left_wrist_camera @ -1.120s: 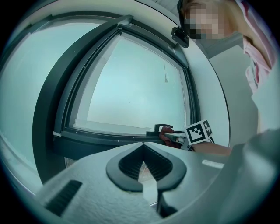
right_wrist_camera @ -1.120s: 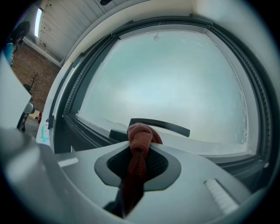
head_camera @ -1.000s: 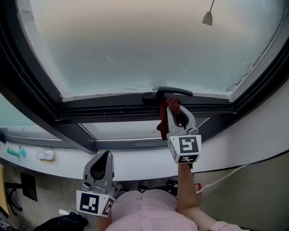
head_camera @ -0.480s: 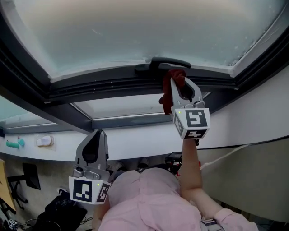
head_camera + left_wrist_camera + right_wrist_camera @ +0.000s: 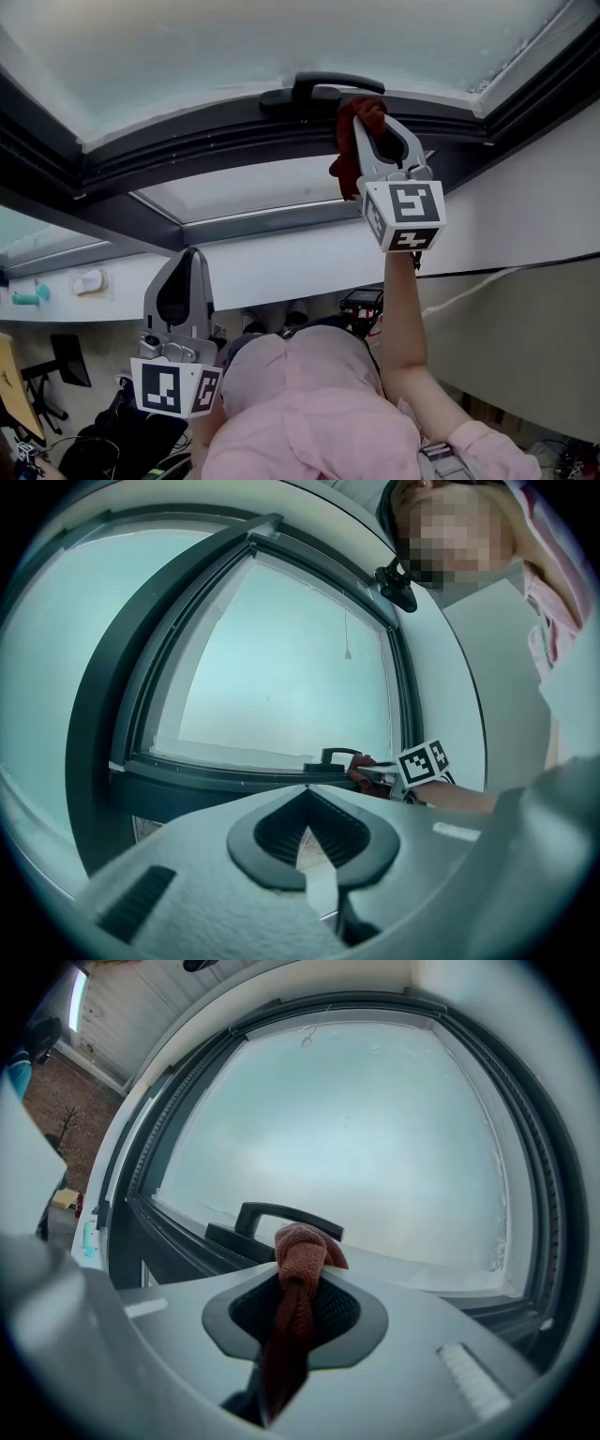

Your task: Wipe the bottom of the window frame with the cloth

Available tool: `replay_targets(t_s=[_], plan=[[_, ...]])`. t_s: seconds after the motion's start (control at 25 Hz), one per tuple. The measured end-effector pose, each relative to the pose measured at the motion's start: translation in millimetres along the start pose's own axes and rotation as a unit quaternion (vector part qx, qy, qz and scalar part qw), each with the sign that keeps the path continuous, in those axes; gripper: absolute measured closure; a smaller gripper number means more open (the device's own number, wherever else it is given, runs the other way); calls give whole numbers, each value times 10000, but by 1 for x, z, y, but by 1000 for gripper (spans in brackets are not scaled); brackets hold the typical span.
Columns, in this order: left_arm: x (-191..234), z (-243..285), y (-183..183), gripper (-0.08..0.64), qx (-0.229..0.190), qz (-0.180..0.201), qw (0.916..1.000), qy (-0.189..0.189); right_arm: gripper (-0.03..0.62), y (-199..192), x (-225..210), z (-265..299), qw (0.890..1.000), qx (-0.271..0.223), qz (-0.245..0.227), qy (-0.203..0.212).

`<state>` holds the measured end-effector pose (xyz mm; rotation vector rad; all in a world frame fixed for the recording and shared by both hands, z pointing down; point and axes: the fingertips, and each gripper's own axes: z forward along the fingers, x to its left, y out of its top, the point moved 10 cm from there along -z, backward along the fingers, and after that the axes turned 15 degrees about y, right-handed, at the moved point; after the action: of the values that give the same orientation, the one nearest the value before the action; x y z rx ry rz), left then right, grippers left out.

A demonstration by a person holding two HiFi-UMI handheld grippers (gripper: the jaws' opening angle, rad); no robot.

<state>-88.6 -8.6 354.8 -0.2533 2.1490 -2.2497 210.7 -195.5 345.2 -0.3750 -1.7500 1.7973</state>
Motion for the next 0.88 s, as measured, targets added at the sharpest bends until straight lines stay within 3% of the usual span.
replay_targets(t_s=[0.88], plan=[[-17,-6,-1,565,18,-6,10000,63,529,-17,-48,-33,9982,11,249,-538]])
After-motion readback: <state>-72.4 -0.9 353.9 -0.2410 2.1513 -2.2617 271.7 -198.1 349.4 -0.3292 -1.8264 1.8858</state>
